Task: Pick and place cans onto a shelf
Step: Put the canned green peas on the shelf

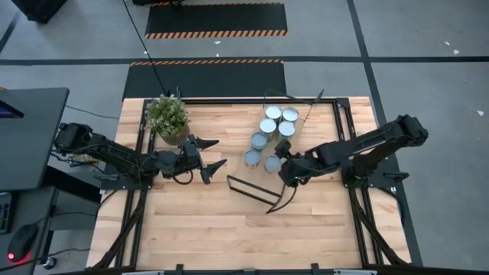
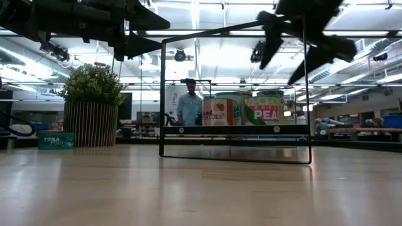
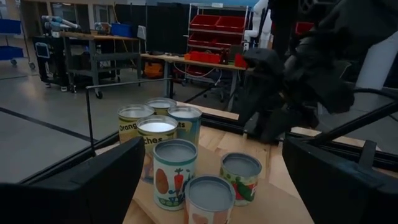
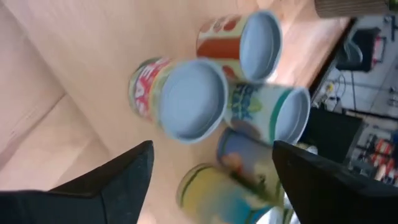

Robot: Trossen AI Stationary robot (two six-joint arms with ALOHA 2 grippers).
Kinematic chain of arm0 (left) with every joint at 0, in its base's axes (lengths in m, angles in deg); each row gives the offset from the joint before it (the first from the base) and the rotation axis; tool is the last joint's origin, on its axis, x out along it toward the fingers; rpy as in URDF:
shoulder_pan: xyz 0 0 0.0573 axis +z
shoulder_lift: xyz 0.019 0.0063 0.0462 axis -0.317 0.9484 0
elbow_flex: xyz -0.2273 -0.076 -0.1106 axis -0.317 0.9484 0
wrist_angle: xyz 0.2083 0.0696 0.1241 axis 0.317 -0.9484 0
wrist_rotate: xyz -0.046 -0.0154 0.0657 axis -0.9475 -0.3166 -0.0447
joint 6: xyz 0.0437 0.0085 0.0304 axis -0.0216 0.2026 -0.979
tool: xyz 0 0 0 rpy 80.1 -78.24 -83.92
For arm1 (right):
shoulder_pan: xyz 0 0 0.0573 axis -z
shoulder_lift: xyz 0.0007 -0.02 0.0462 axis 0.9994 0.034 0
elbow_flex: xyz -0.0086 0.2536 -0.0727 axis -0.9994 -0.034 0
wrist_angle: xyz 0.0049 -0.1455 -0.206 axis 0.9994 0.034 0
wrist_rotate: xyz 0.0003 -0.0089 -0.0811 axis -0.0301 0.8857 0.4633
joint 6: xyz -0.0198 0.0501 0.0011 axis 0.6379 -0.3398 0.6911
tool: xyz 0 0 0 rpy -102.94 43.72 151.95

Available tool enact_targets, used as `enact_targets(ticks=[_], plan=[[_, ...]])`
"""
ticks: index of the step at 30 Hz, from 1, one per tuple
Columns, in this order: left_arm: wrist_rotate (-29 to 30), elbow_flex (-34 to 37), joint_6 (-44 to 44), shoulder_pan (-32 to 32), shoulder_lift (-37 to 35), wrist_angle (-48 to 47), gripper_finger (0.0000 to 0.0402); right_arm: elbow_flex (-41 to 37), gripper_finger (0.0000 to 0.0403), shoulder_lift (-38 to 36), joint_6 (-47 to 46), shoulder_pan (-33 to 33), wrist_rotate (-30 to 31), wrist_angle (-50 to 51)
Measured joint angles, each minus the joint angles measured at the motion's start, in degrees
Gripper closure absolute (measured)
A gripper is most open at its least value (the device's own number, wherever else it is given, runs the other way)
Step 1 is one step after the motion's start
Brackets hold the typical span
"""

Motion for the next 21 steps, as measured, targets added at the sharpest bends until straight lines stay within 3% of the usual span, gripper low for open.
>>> enact_targets(ticks=[5, 12, 21], plan=[[0.02, 0.0, 0.0, 0.09, 0.0, 0.02, 0.0014, -8.81, 0.0094, -5.87, -5.3, -1.22, 0.87, -4.76], [0.02, 0.0, 1.2, 0.09, 0.0, -0.37, 0.0014, -18.68, 0.0124, -12.05, -8.19, -1.52, -1.75, -20.27], [0.04, 0.0, 1.2, 0.09, 0.0, -1.33, 0.0014, -27.76, 0.014, -12.66, -14.3, 0.18, -2.66, -39.18]])
